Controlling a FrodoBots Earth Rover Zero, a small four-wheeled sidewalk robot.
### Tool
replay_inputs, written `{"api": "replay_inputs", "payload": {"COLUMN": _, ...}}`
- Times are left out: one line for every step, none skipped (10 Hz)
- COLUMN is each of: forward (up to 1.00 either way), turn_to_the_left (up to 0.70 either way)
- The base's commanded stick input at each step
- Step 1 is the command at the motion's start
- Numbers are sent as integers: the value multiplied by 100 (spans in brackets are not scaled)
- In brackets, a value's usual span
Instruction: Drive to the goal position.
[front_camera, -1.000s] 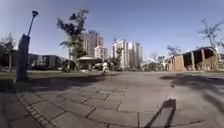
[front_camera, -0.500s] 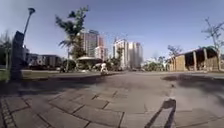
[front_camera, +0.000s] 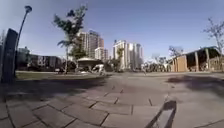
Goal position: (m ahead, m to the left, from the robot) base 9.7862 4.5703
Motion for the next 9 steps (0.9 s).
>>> {"api": "replay_inputs", "payload": {"forward": 85, "turn_to_the_left": 1}}
{"api": "replay_inputs", "payload": {"forward": 76, "turn_to_the_left": 1}}
{"api": "replay_inputs", "payload": {"forward": 70, "turn_to_the_left": 1}}
{"api": "replay_inputs", "payload": {"forward": 70, "turn_to_the_left": 1}}
{"api": "replay_inputs", "payload": {"forward": 70, "turn_to_the_left": 1}}
{"api": "replay_inputs", "payload": {"forward": 70, "turn_to_the_left": 1}}
{"api": "replay_inputs", "payload": {"forward": 70, "turn_to_the_left": 1}}
{"api": "replay_inputs", "payload": {"forward": 70, "turn_to_the_left": 1}}
{"api": "replay_inputs", "payload": {"forward": 70, "turn_to_the_left": 1}}
